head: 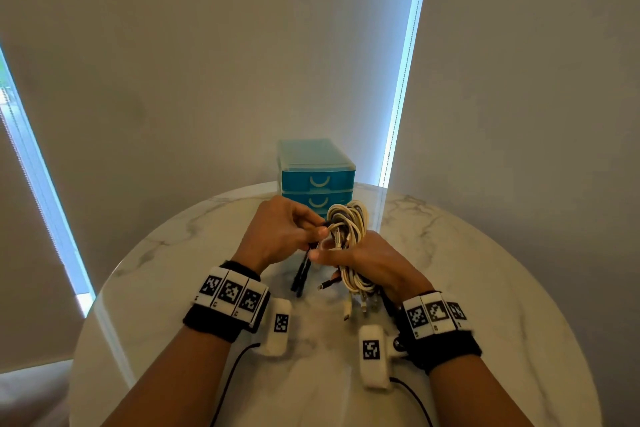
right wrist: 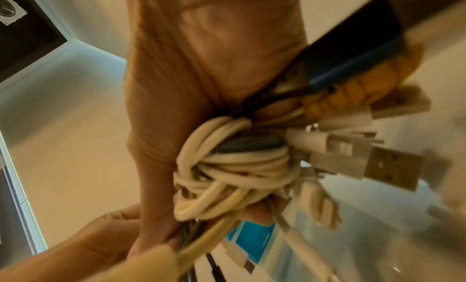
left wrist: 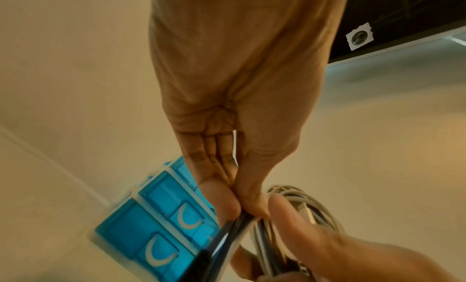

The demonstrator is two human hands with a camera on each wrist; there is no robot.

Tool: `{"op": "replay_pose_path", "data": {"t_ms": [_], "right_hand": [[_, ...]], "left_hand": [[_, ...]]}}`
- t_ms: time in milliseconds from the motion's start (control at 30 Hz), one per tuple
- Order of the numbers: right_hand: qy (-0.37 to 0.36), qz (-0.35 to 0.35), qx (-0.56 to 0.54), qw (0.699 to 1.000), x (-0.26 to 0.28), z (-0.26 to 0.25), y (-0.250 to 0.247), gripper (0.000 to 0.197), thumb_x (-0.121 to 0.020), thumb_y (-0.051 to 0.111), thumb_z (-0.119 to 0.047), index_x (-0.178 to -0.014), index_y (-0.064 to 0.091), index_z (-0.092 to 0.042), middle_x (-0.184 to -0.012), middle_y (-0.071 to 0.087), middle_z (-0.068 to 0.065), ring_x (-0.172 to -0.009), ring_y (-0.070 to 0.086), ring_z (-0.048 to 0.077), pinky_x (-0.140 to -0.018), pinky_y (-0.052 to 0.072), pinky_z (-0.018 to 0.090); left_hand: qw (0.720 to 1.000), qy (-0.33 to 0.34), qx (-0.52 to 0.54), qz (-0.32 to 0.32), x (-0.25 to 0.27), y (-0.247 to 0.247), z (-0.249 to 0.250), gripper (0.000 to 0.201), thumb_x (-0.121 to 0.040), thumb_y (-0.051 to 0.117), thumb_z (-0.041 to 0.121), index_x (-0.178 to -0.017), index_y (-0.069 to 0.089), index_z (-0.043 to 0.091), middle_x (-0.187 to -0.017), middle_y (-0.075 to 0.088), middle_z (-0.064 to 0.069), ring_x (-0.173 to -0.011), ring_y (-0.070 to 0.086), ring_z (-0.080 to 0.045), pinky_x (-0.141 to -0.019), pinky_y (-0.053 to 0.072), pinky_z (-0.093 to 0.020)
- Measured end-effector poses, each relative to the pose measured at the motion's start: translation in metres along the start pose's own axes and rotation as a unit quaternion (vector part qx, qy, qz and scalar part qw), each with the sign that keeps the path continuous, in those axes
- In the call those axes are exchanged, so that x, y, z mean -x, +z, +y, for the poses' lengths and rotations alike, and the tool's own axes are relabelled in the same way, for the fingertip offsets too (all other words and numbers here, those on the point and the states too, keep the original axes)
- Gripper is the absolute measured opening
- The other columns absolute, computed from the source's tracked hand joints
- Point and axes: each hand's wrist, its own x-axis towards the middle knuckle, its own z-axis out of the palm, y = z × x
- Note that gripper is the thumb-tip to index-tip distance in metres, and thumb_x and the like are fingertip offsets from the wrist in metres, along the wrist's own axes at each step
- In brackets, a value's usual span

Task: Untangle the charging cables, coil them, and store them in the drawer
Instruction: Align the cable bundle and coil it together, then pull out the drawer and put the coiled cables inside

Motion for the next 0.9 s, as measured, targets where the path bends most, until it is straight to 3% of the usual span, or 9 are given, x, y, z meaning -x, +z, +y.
{"op": "replay_pose_path", "data": {"t_ms": [100, 200, 333, 467, 567, 633, 700, 833, 900], "right_hand": [[-0.008, 0.008, 0.008, 1.000, -0.001, -0.003, 0.003, 0.035, -0.077, 0.097, -0.037, -0.098, 0.075, -0.020, -0.067, 0.077, -0.008, -0.057, 0.070, -0.001, -0.054, 0.052, 0.012], [-0.029, 0.031, 0.008, 0.999, -0.006, -0.003, 0.006, 0.037, -0.075, 0.098, -0.040, -0.099, 0.074, -0.025, -0.069, 0.076, -0.011, -0.061, 0.069, -0.004, -0.058, 0.051, 0.012], [-0.016, 0.065, -0.003, 0.998, -0.015, 0.007, 0.013, 0.023, -0.082, 0.091, -0.030, -0.096, 0.073, -0.023, -0.077, 0.075, -0.004, -0.069, 0.071, 0.008, -0.062, 0.055, 0.021], [0.012, 0.117, -0.086, 0.989, -0.020, 0.011, 0.019, 0.010, -0.081, 0.081, -0.013, -0.091, 0.077, -0.011, -0.076, 0.075, 0.007, -0.073, 0.069, 0.018, -0.065, 0.055, 0.030], [0.032, 0.087, -0.222, 0.971, -0.026, 0.012, 0.019, 0.023, -0.080, 0.078, -0.007, -0.101, 0.079, 0.001, -0.090, 0.080, 0.021, -0.080, 0.074, 0.031, -0.072, 0.060, 0.039], [0.052, 0.060, -0.370, 0.926, -0.035, 0.014, 0.020, 0.037, -0.082, 0.074, -0.011, -0.115, 0.075, 0.005, -0.099, 0.079, 0.025, -0.081, 0.075, 0.036, -0.078, 0.060, 0.046], [0.047, 0.049, -0.499, 0.864, -0.046, 0.016, 0.021, 0.040, -0.086, 0.069, -0.014, -0.123, 0.075, 0.000, -0.102, 0.076, 0.019, -0.079, 0.073, 0.031, -0.075, 0.062, 0.043], [0.013, 0.071, -0.576, 0.814, -0.061, 0.022, 0.028, 0.031, -0.075, 0.069, -0.019, -0.098, 0.087, -0.008, -0.098, 0.079, 0.018, -0.077, 0.075, 0.036, -0.079, 0.061, 0.047], [0.012, 0.083, -0.576, 0.813, -0.068, 0.024, 0.029, 0.044, -0.077, 0.068, -0.017, -0.117, 0.082, -0.005, -0.109, 0.079, 0.023, -0.088, 0.076, 0.041, -0.089, 0.059, 0.055]], "left_hand": [[0.999, -0.008, 0.038, 0.022, 0.002, 0.003, 0.008, 0.011, -0.088, 0.088, 0.019, -0.096, 0.083, 0.013, -0.078, 0.082, 0.000, -0.071, 0.080, -0.015, -0.068, 0.063, -0.022], [0.994, -0.016, 0.098, 0.037, 0.002, 0.006, 0.015, 0.020, -0.087, 0.089, 0.017, -0.104, 0.079, 0.013, -0.081, 0.082, -0.004, -0.074, 0.081, -0.020, -0.073, 0.068, -0.033], [0.980, -0.021, 0.194, 0.026, -0.001, 0.008, 0.019, 0.045, -0.083, 0.092, 0.014, -0.120, 0.067, 0.017, -0.088, 0.082, -0.012, -0.082, 0.082, -0.026, -0.072, 0.067, -0.033], [0.977, -0.016, 0.211, 0.006, -0.003, 0.006, 0.019, 0.037, -0.085, 0.091, 0.016, -0.117, 0.074, 0.011, -0.096, 0.082, -0.011, -0.092, 0.082, -0.025, -0.078, 0.067, -0.032], [0.977, -0.022, 0.213, -0.019, -0.011, -0.003, 0.028, 0.027, -0.089, 0.087, 0.016, -0.112, 0.077, 0.007, -0.106, 0.081, -0.013, -0.098, 0.081, -0.027, -0.084, 0.068, -0.038], [0.993, -0.009, 0.119, -0.006, -0.027, -0.012, 0.038, 0.019, -0.095, 0.082, 0.023, -0.109, 0.077, 0.011, -0.110, 0.079, -0.007, -0.099, 0.080, -0.024, -0.085, 0.067, -0.037], [0.996, 0.020, -0.074, 0.040, -0.048, -0.023, 0.045, 0.009, -0.100, 0.075, 0.030, -0.107, 0.075, 0.024, -0.115, 0.075, 0.004, -0.105, 0.073, -0.018, -0.093, 0.062, -0.037], [0.925, 0.056, -0.373, 0.040, -0.077, -0.031, 0.044, 0.027, -0.101, 0.063, 0.020, -0.121, 0.072, 0.035, -0.145, 0.053, -0.003, -0.137, 0.046, -0.027, -0.109, 0.048, -0.048], [0.878, 0.055, -0.474, -0.014, -0.082, -0.026, 0.040, 0.044, -0.098, 0.063, 0.021, -0.138, 0.064, 0.038, -0.161, 0.035, -0.006, -0.147, 0.033, -0.032, -0.114, 0.041, -0.052]]}}
